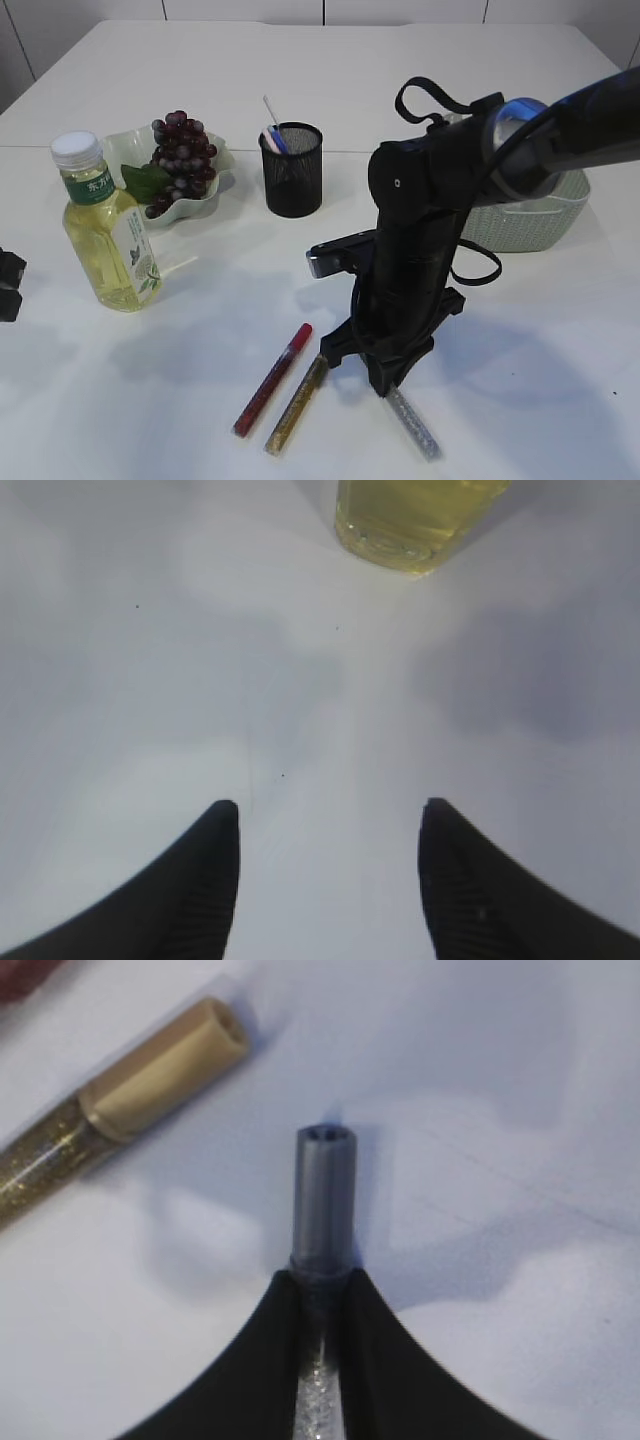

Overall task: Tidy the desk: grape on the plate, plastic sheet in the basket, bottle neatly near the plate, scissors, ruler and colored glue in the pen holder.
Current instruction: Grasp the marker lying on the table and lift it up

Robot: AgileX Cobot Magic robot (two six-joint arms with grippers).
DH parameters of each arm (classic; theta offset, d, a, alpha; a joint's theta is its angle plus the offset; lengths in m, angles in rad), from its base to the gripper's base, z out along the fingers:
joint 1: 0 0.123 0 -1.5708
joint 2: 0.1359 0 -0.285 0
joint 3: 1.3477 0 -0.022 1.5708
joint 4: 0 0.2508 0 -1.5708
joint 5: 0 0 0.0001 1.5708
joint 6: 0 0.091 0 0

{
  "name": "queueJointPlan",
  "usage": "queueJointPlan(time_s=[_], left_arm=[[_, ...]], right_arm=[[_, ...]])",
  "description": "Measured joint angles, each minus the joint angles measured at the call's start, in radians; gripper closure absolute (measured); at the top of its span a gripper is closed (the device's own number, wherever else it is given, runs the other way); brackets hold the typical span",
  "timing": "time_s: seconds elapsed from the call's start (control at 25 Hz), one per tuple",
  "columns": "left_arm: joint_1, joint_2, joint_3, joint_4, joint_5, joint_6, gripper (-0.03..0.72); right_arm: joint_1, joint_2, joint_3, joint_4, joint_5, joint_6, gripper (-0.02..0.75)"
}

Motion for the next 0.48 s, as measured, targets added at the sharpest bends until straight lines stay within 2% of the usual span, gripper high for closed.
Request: queueJointPlan(time_s=[0.12, 0.28, 0.48], left_arm=[[0.0, 0.0, 0.0, 0.0, 0.0, 0.0, 0.273], [0.0, 0.0, 0.0, 0.0, 0.0, 0.0, 0.273], [0.0, 0.0, 0.0, 0.0, 0.0, 0.0, 0.273]], right_arm=[[-0.011, -0.022, 0.0, -0.004, -0.014, -0.013, 0.639], [-0.071, -0.101, 0.0, 0.038, -0.035, -0.073, 0.639], [-0.201, -0.135, -0.004, 0.288, -0.035, -0.269, 0.639]])
